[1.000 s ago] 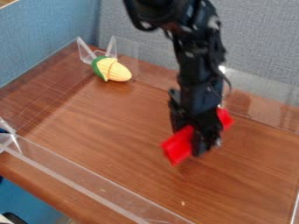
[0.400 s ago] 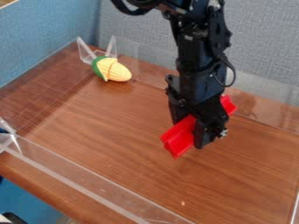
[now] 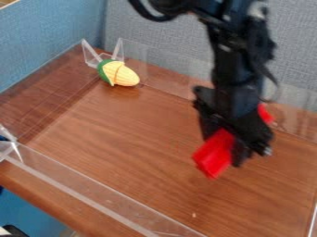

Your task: Put the red object to the right side of the table

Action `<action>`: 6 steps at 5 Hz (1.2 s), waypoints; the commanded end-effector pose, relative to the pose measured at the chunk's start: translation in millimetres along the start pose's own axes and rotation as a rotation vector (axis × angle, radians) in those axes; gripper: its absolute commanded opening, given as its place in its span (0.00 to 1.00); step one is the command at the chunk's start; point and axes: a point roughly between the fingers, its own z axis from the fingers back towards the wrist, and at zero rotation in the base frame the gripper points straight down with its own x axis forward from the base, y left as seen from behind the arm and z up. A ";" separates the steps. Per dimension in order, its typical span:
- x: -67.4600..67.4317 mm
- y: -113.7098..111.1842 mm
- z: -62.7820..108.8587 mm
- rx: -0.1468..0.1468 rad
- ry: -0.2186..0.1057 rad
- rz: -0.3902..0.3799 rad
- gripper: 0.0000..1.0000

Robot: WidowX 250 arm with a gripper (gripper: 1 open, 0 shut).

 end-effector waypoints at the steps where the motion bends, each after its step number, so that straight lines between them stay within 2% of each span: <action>1: 17.8 -27.4 -1.7 0.005 -0.047 0.027 0.00; 2: 21.3 -37.6 -18.7 0.017 -0.030 0.077 0.00; 3: 27.6 -22.0 -4.9 0.045 -0.049 0.149 0.00; 4: 30.8 -9.8 -9.1 0.056 -0.060 0.204 0.00; 6: 16.9 -2.7 -32.1 0.032 -0.060 0.161 0.00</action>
